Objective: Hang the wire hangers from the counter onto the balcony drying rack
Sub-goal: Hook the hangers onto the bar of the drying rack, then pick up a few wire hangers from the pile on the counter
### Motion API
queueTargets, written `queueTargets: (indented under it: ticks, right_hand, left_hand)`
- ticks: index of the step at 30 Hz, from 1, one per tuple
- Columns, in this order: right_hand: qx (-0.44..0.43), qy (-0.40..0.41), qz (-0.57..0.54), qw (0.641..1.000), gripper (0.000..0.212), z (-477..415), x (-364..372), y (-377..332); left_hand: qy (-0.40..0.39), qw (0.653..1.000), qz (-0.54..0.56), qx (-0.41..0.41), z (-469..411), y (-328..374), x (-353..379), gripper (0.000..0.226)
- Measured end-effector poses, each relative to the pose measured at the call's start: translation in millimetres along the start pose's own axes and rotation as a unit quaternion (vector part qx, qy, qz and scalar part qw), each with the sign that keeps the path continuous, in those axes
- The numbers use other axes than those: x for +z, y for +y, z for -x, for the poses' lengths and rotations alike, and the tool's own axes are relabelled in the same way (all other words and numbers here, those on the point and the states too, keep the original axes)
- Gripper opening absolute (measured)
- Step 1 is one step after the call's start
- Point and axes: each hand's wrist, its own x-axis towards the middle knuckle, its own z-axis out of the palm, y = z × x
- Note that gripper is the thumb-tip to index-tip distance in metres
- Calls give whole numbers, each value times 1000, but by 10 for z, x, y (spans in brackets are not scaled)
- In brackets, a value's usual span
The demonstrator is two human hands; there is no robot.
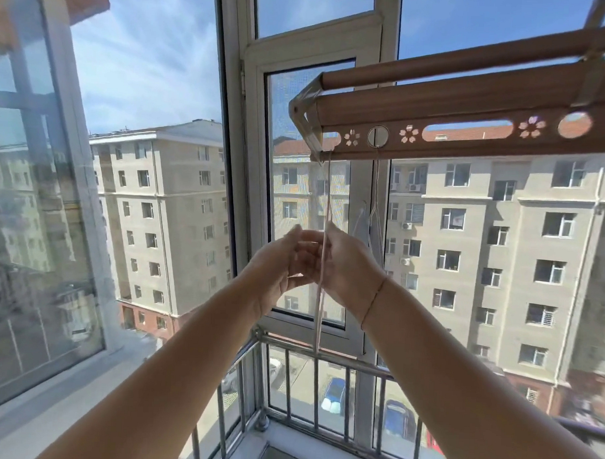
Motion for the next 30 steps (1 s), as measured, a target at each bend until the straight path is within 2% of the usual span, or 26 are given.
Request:
queueTargets:
  ticks: [5, 9, 11, 14, 21, 24, 30]
  right_hand:
    - [-49, -2, -28, 998, 41, 215, -273, 270]
    - [-165, 31, -34, 985, 29, 475, -564, 525]
    - [-211, 55, 33, 975, 24, 623, -744, 649]
    - [-214, 86, 175, 957, 23, 810, -1059, 871]
    - [-150, 189, 369, 897, 30, 1247, -2344, 992]
    - [-139, 244, 406, 870, 46, 1541, -2991, 759]
    - [-132, 339, 452, 814, 57, 2393, -4193, 149]
  left_hand:
    - [84, 996, -20, -29, 104, -458, -276, 41]
    - [92, 993, -38, -58, 246, -940, -313, 33]
    - [81, 992, -53, -83, 288, -1202, -270, 32]
    - [63, 987, -84, -125, 298, -1585, -133, 31]
    - [-61, 973, -181, -130, 338, -2096, 706, 22]
    - [-149, 961, -209, -105, 385, -2209, 1286, 30]
    - [-290, 929, -224, -41, 564, -2399, 2786, 47]
